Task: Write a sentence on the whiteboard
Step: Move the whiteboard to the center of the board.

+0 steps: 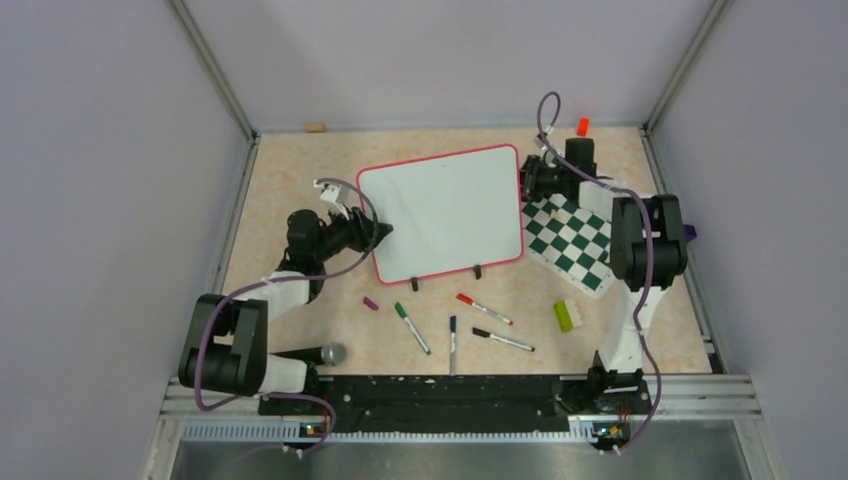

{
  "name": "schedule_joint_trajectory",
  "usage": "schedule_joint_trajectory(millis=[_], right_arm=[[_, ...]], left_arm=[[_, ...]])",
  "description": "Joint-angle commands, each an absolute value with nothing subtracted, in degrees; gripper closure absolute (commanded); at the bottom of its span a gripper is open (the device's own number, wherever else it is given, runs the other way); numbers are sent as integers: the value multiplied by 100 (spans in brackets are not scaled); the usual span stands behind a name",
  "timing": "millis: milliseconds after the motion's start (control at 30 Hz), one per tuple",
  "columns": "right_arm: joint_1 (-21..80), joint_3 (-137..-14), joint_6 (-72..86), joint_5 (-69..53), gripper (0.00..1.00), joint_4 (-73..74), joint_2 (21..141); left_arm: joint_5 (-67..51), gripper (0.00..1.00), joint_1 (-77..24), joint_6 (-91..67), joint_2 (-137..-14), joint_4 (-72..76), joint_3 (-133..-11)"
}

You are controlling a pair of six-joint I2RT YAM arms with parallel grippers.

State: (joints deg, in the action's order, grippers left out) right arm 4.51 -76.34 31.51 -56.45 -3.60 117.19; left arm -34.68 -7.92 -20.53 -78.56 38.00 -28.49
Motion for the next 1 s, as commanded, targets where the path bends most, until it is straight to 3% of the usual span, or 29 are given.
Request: schedule_joint_trajectory(millis=[0, 567, 733, 967], right_arm=[[552, -7281, 2859, -5743, 100, -348, 11116], [-92, -7119, 3179, -5002, 100, -178, 10767], [-414, -7375, 3215, -4647, 100, -11, 10880], [-696, -7954, 3092, -3746, 100, 985, 10750]], left_arm=[[-3850, 59, -856, -2121, -8008, 4270, -2920], [-3655, 59, -1160, -2535, -7897, 4477, -2470], [-2798, 43, -1147, -2406, -7460, 3322, -2656], [-2346, 28, -1023, -2487, -6977, 2645, -2753]])
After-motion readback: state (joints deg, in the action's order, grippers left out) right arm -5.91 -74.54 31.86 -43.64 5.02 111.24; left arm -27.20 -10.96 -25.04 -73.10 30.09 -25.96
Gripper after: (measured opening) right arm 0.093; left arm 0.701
